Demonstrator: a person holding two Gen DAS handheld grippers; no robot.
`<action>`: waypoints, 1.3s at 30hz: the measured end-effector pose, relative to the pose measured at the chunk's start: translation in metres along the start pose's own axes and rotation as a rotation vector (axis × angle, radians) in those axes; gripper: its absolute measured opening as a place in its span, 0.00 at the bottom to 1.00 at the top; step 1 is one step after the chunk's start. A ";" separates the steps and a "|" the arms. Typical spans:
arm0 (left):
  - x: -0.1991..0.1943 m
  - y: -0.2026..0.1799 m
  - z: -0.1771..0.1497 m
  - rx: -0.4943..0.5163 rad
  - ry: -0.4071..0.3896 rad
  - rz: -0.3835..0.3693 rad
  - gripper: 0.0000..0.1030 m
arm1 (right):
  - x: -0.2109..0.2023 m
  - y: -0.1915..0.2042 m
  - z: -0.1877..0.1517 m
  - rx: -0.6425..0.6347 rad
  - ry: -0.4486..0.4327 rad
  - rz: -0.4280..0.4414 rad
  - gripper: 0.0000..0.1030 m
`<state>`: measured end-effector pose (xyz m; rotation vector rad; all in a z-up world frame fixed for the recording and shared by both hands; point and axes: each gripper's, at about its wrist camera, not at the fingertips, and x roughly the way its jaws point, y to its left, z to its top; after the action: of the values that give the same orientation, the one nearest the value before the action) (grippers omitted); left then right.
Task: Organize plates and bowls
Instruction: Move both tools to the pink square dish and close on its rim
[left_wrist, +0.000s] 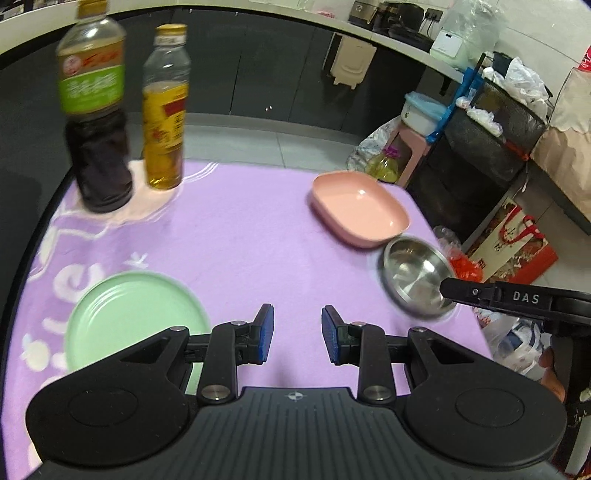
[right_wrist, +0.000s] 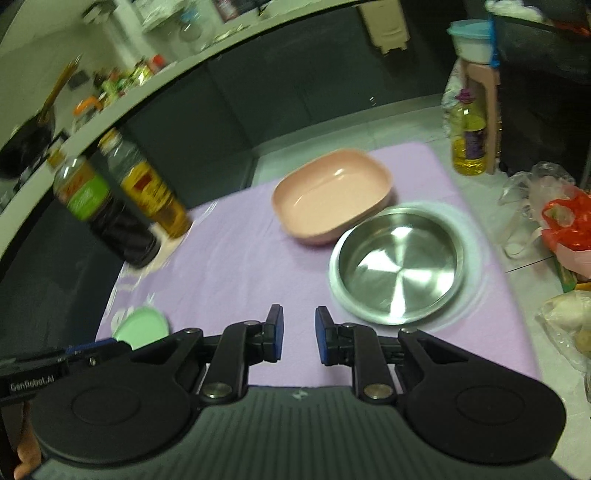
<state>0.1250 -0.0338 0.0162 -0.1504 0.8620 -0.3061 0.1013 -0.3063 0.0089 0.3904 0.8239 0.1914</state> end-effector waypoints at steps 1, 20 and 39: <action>0.004 -0.004 0.003 -0.002 -0.004 -0.006 0.26 | -0.002 -0.005 0.005 0.013 -0.010 -0.001 0.22; 0.118 -0.028 0.054 -0.179 0.023 -0.077 0.26 | 0.058 -0.059 0.067 0.152 -0.071 -0.074 0.27; 0.188 -0.026 0.071 -0.253 0.064 -0.007 0.26 | 0.111 -0.066 0.078 0.195 -0.015 -0.148 0.27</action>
<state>0.2888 -0.1188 -0.0677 -0.3808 0.9623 -0.2083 0.2350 -0.3519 -0.0452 0.5104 0.8563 -0.0301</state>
